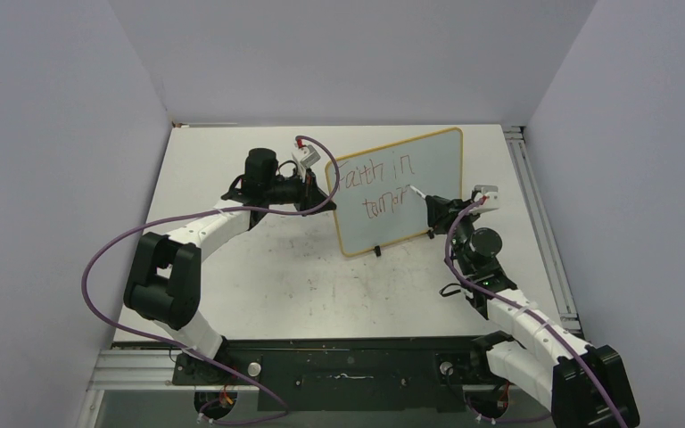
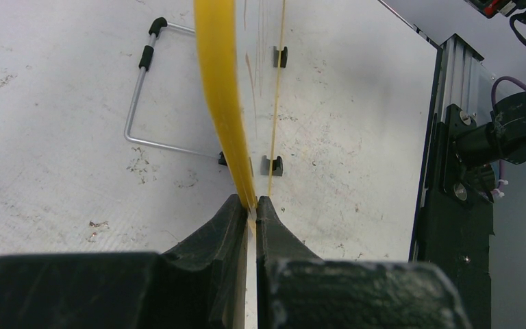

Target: Write a sentence on the whiteboard

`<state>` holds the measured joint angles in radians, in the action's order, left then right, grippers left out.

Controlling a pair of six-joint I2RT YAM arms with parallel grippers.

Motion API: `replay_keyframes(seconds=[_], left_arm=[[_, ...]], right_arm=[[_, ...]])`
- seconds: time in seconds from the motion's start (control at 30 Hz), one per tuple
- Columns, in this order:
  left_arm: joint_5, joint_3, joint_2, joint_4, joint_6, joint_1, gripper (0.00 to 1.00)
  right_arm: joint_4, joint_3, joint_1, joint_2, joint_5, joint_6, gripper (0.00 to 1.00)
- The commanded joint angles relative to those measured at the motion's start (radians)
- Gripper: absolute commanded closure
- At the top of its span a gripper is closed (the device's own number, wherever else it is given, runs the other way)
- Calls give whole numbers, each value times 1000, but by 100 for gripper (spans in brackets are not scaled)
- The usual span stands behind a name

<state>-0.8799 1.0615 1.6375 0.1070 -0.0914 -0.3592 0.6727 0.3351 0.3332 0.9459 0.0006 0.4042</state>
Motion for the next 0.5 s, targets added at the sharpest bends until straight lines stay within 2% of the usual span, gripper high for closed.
replay_keyframes(seconds=[0.0,0.47], left_arm=[[-26,35,8,-22,12,-12,100],[-26,35,6,-23,12,-14,100]], right_arm=[[1,18,-8,-34,49,-12,95],[-105,-58,-8,-71,13,11,95]])
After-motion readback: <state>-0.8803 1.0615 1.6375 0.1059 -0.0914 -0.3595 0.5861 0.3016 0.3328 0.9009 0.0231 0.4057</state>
